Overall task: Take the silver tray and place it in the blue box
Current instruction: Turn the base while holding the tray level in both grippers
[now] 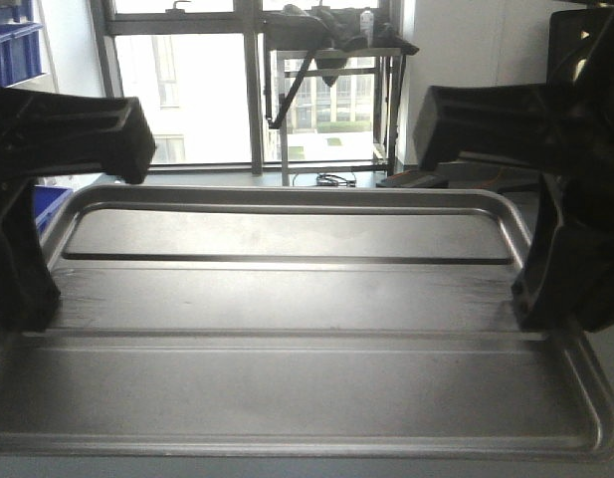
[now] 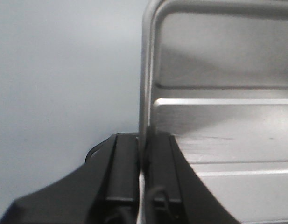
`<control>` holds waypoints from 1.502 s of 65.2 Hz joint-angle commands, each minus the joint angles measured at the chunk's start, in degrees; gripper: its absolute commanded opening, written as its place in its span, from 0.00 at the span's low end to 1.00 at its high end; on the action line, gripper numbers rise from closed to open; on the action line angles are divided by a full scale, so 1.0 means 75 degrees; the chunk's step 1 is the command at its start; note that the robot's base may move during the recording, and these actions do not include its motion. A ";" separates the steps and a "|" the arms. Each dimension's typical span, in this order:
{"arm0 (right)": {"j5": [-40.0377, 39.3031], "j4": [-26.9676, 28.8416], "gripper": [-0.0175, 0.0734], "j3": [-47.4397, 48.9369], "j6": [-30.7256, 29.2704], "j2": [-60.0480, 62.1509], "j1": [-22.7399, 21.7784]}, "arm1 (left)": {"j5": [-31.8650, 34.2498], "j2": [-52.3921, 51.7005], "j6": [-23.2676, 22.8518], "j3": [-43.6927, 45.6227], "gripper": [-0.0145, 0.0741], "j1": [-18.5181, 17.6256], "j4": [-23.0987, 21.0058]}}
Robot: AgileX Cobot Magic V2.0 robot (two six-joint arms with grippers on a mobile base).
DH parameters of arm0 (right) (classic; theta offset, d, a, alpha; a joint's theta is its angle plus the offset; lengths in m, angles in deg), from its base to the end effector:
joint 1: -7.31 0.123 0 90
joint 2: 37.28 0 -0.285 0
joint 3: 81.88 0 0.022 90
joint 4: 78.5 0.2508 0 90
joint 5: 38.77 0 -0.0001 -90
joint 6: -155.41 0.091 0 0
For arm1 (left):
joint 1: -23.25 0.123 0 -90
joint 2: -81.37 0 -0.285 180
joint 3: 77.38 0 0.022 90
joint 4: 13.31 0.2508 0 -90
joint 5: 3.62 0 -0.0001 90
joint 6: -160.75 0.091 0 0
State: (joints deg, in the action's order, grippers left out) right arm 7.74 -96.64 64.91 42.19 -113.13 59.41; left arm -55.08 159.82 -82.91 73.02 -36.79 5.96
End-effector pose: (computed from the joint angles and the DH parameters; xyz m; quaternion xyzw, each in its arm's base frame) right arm 0.1472 0.1556 0.2585 0.0421 0.9677 0.1114 0.2222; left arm 0.1308 -0.1799 0.2640 0.0487 0.9722 -0.0851 0.2127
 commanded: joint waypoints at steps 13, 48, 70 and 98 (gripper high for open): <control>-0.0321 -0.0218 0.25 0.0248 0.0049 0.0176 0.0004 | 0.0249 -0.0177 -0.0075 0.0229 0.16 -0.0050 0.0126; -0.0303 -0.0218 0.25 0.0248 0.0049 0.0176 0.0004 | 0.0249 -0.0177 -0.0075 0.0229 0.16 -0.0050 0.0134; -0.0284 -0.0221 0.25 0.0248 0.0049 0.0176 0.0004 | 0.0249 -0.0177 -0.0075 0.0229 0.16 -0.0050 0.0153; -0.0286 -0.0228 0.25 0.0248 0.0049 0.0176 0.0004 | 0.0249 -0.0177 -0.0075 0.0229 0.16 -0.0050 0.0153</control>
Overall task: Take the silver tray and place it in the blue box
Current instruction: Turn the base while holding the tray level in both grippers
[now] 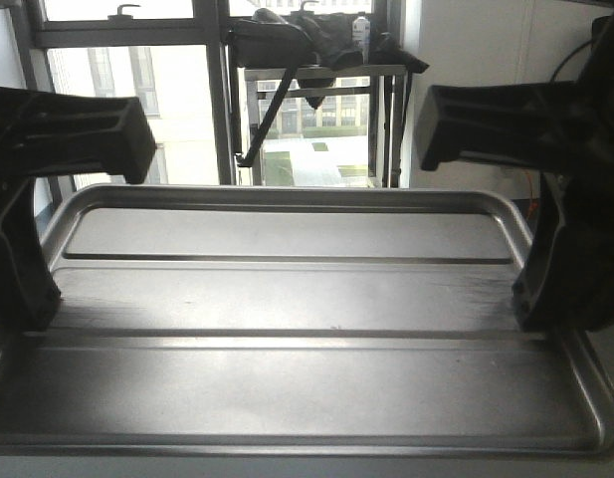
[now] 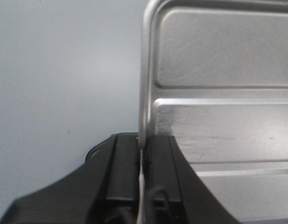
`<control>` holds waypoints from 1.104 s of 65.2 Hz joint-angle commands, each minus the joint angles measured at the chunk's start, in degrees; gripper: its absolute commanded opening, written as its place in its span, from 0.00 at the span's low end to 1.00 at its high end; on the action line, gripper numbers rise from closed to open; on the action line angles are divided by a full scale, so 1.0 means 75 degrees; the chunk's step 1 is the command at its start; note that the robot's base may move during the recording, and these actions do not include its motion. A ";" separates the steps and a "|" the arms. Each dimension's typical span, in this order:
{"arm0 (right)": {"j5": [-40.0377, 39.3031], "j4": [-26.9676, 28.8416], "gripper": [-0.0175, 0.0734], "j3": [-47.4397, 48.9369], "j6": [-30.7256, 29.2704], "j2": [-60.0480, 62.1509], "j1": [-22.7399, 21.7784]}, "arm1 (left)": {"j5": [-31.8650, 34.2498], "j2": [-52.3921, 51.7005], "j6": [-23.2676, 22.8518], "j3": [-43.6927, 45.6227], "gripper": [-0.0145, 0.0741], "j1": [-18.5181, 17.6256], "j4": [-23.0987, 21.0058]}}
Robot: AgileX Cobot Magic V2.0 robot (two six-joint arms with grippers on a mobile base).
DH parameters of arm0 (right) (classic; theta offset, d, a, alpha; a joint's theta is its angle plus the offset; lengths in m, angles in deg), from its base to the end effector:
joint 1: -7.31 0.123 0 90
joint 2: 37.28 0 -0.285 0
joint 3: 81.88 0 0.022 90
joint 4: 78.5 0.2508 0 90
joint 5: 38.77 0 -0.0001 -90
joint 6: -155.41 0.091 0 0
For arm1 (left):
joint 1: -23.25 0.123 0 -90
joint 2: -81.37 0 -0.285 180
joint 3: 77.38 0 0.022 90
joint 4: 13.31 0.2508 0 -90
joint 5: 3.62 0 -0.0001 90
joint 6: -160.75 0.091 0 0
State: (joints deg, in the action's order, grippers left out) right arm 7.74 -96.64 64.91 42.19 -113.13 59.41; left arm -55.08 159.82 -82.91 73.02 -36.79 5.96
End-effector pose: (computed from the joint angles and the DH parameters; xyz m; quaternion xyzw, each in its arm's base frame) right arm 0.1472 0.1556 0.2585 0.0421 0.9677 0.1114 0.2222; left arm 0.1308 -0.1799 0.2640 0.0487 0.9722 -0.0851 0.2127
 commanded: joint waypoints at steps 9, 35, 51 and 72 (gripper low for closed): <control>-0.0286 -0.0228 0.25 0.0248 0.0049 0.0176 0.0004 | 0.0249 -0.0177 -0.0075 0.0229 0.16 -0.0050 0.0153; -0.0286 -0.0228 0.25 0.0248 0.0049 0.0176 0.0004 | 0.0249 -0.0177 -0.0075 0.0229 0.16 -0.0050 0.0153; -0.0286 -0.0228 0.25 0.0248 0.0049 0.0176 0.0004 | 0.0249 -0.0177 -0.0075 0.0229 0.16 -0.0050 0.0153; -0.0286 -0.0228 0.25 0.0248 0.0049 0.0176 0.0004 | 0.0249 -0.0177 -0.0075 0.0229 0.16 -0.0050 0.0153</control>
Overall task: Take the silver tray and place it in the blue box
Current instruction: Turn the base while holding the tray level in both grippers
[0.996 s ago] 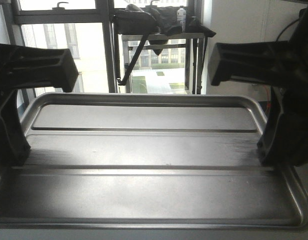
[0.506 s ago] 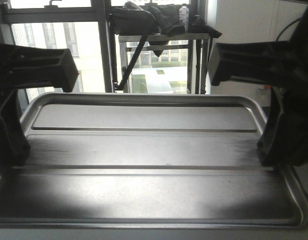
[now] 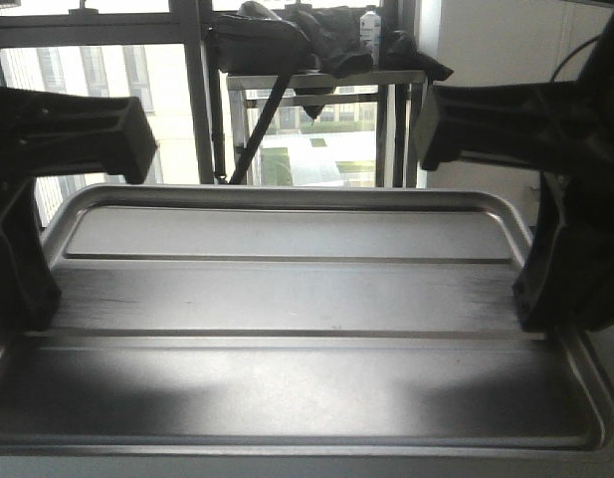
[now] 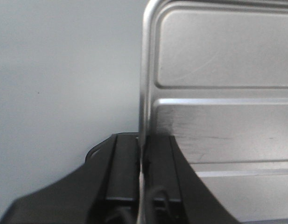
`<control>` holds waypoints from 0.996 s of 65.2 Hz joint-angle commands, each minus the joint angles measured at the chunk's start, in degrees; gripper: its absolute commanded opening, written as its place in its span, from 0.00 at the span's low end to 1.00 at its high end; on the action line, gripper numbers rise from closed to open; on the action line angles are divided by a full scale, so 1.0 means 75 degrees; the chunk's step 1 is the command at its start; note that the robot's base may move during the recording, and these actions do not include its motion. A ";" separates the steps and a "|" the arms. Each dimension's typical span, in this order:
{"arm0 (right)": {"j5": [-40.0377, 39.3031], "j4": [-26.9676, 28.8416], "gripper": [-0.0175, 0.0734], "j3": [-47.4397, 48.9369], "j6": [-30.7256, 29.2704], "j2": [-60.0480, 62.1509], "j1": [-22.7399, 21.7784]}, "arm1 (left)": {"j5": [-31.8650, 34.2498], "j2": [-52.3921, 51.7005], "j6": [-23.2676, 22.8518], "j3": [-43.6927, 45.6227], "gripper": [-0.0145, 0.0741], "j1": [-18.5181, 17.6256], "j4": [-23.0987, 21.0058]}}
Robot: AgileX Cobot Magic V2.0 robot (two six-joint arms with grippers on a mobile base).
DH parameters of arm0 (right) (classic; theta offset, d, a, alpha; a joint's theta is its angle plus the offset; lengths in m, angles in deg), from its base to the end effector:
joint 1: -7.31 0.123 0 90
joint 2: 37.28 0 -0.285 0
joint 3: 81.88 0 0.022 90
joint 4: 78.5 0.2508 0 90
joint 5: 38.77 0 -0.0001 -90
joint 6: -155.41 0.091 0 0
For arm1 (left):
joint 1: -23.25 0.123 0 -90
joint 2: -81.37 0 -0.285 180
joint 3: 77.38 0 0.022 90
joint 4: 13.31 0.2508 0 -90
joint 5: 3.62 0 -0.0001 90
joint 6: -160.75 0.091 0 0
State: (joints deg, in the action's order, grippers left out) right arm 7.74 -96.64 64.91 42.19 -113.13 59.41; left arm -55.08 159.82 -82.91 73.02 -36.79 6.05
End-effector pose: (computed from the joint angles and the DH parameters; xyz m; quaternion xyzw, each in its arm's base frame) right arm 0.1472 0.1556 0.2585 0.0421 0.9677 0.1114 0.2222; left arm 0.1309 -0.1799 0.2640 0.0490 0.9721 -0.0847 0.2133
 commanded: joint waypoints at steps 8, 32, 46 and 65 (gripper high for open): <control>-0.0286 -0.0228 0.25 0.0248 0.0049 0.0176 0.0004 | 0.0249 -0.0177 -0.0075 0.0229 0.16 -0.0050 0.0141; -0.0286 -0.0228 0.25 0.0248 0.0049 0.0176 0.0004 | 0.0249 -0.0177 -0.0075 0.0229 0.16 -0.0050 0.0141; -0.0286 -0.0228 0.25 0.0248 0.0049 0.0176 0.0004 | 0.0249 -0.0177 -0.0075 0.0229 0.16 -0.0050 0.0141; -0.0286 -0.0228 0.25 0.0248 0.0049 0.0176 0.0004 | 0.0249 -0.0177 -0.0075 0.0229 0.16 -0.0050 0.0141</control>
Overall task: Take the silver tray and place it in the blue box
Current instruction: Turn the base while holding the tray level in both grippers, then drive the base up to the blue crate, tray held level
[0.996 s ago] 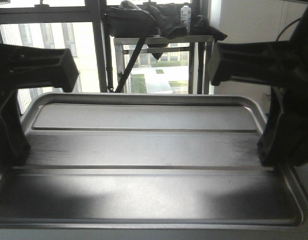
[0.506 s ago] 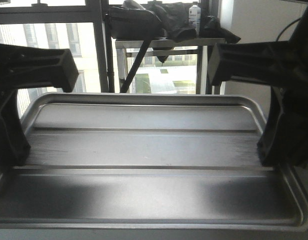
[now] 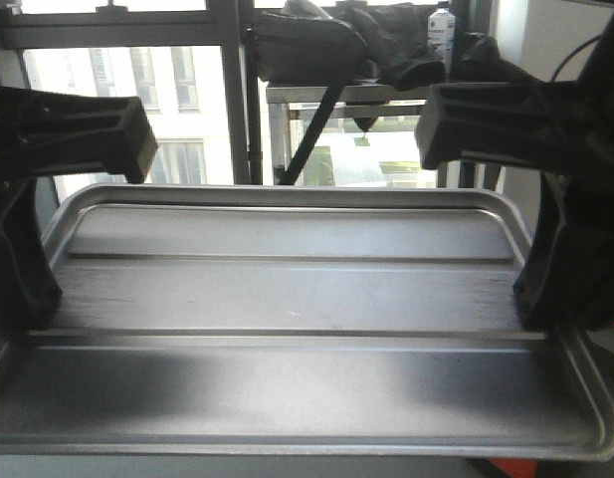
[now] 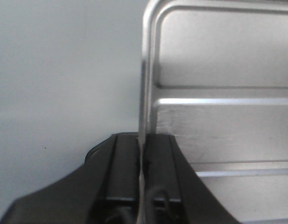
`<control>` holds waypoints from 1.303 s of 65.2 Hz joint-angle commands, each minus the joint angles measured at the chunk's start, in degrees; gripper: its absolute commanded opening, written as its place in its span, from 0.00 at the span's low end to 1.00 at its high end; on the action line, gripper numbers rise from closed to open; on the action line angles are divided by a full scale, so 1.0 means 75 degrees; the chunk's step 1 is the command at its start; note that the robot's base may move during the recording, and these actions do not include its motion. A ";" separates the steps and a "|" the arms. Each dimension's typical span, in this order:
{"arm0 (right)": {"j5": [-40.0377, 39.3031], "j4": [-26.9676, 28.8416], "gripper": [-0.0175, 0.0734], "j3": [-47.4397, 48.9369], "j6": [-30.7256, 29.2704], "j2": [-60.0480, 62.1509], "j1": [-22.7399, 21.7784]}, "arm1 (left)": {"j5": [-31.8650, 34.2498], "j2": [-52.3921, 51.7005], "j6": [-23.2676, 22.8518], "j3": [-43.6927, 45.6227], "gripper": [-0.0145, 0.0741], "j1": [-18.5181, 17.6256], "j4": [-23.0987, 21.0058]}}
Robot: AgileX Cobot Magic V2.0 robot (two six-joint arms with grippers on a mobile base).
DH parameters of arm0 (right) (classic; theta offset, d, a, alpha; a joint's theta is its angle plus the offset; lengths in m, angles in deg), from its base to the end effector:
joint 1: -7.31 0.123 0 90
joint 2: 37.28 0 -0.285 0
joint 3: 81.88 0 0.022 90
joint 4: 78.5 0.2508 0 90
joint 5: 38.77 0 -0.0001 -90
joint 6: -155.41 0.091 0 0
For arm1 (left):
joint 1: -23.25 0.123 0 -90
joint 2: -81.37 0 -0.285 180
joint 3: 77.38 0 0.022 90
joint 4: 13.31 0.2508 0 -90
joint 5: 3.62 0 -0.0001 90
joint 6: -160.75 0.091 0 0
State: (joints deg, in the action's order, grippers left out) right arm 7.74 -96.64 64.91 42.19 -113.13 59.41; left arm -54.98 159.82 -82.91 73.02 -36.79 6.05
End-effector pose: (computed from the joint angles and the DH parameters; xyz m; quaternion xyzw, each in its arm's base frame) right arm 0.1472 0.1556 0.2585 0.0421 0.9677 0.1114 0.2222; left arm 0.1310 -0.1800 0.2640 0.0492 0.9719 -0.0855 0.2136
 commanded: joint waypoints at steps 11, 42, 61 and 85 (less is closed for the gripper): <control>-0.0286 -0.0228 0.25 0.0248 0.0049 0.0176 0.0004 | 0.0236 -0.0177 -0.0075 0.0229 0.16 -0.0050 0.0141; -0.0286 -0.0228 0.25 0.0248 0.0049 0.0176 0.0004 | 0.0236 -0.0177 -0.0075 0.0229 0.16 -0.0050 0.0141; -0.0286 -0.0228 0.25 0.0248 0.0049 0.0176 0.0004 | 0.0236 -0.0177 -0.0075 0.0229 0.16 -0.0050 0.0141; -0.0286 -0.0228 0.25 0.0248 0.0049 0.0176 0.0004 | 0.0236 -0.0177 -0.0075 0.0229 0.16 -0.0050 0.0141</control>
State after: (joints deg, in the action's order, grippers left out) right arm 7.96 -96.64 64.91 42.33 -113.13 59.41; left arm -54.78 159.82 -82.91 73.02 -36.79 6.17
